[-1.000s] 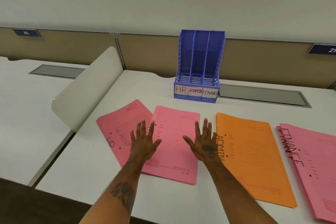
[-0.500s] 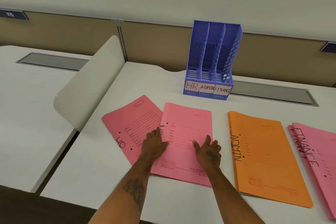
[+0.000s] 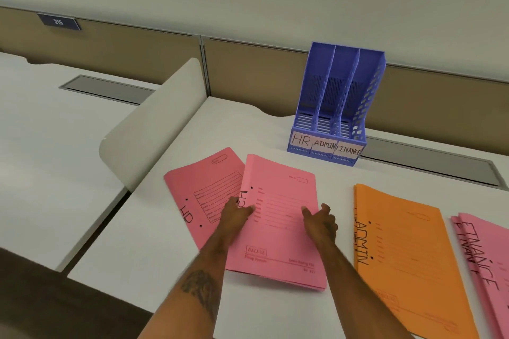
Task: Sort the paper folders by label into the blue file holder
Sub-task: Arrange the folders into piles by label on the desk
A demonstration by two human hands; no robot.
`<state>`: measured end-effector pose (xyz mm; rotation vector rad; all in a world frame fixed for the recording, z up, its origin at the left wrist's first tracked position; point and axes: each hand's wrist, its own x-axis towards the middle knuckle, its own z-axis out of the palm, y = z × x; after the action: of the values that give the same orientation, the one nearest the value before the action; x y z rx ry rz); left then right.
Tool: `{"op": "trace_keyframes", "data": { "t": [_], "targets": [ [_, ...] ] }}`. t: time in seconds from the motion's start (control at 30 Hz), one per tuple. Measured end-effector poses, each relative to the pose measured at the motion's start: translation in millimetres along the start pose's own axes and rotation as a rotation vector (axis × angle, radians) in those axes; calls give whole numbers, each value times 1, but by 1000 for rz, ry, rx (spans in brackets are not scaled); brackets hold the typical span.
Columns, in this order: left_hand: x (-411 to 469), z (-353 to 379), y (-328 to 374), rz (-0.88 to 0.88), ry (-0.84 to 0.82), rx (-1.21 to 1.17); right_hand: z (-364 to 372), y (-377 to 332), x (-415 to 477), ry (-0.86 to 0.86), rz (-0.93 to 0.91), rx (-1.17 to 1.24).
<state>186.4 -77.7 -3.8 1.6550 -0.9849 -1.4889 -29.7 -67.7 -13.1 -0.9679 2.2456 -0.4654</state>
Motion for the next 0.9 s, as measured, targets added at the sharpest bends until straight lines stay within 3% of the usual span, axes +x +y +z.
{"op": "trace_keyframes", "data": {
  "t": [0.17,0.3,0.5,0.6,0.7,0.9],
  "targets": [
    [-7,-19,9,37,94,-227,-12,-30,18,-188,-124,150],
    [-14,-37,7,80,314,-299,-2,-59,18,-350,-254,172],
    [-17,-66,-9,-5,521,-153,30,-100,13,-357,-389,68],
    [-12,-75,-15,-72,576,66,45,-109,14,-352,-420,6],
    [-9,-77,-22,-190,574,211,58,-111,16,-339,-431,-39],
    [0,-68,-25,-254,534,184,73,-109,17,-260,-387,-379]
  ]
}}
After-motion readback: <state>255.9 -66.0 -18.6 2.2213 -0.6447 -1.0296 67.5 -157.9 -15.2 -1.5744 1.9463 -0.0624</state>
